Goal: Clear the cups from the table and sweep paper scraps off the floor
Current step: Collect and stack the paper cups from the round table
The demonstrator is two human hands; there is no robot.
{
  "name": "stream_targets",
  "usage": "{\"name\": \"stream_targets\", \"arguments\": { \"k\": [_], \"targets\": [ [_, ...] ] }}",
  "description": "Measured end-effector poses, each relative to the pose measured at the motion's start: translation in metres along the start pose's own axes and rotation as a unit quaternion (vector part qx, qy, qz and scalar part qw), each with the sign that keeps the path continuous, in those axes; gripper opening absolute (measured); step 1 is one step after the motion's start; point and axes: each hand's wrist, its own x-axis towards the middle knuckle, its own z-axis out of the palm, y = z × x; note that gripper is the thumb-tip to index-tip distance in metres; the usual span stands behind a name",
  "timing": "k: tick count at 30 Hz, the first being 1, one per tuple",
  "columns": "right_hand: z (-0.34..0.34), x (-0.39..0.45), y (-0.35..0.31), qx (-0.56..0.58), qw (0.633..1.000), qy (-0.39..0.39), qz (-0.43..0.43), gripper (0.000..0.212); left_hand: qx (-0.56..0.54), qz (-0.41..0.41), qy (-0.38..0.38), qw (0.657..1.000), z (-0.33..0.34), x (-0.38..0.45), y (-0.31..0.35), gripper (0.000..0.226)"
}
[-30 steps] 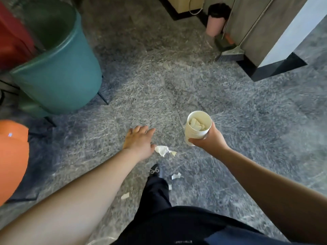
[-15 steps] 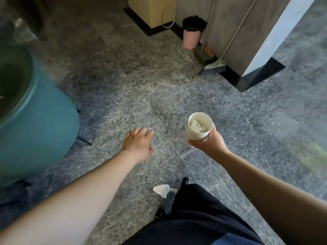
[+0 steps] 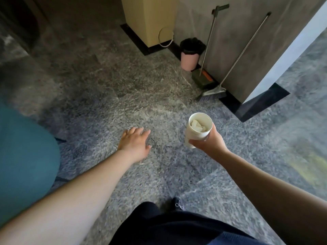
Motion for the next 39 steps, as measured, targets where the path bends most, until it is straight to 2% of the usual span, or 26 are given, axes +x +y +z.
{"name": "stream_targets", "arguments": {
  "k": [8, 15, 23, 31, 39],
  "targets": [
    [-0.004, 0.120, -0.030, 0.009, 1.000, 0.008, 0.015, 0.077, -0.003, 0.013, -0.003, 1.000, -0.033, 0.117, -0.016, 0.068],
    [0.008, 0.252, -0.065, 0.020, 0.999, 0.035, 0.027, 0.078, -0.003, 0.032, -0.002, 0.999, -0.057, 0.264, -0.052, 0.066],
    [0.017, 0.384, -0.110, 0.012, 0.997, 0.062, 0.042, 0.079, 0.002, 0.061, -0.037, 0.997, -0.097, 0.409, -0.089, 0.069],
    [-0.004, 0.532, -0.129, 0.031, 0.997, 0.059, 0.049, 0.072, -0.001, 0.101, -0.030, 0.994, -0.131, 0.564, -0.079, 0.068],
    [-0.042, 0.703, -0.162, 0.035, 0.998, 0.033, 0.040, 0.075, 0.019, 0.114, 0.002, 0.993, -0.189, 0.723, -0.064, 0.065]
  ]
}}
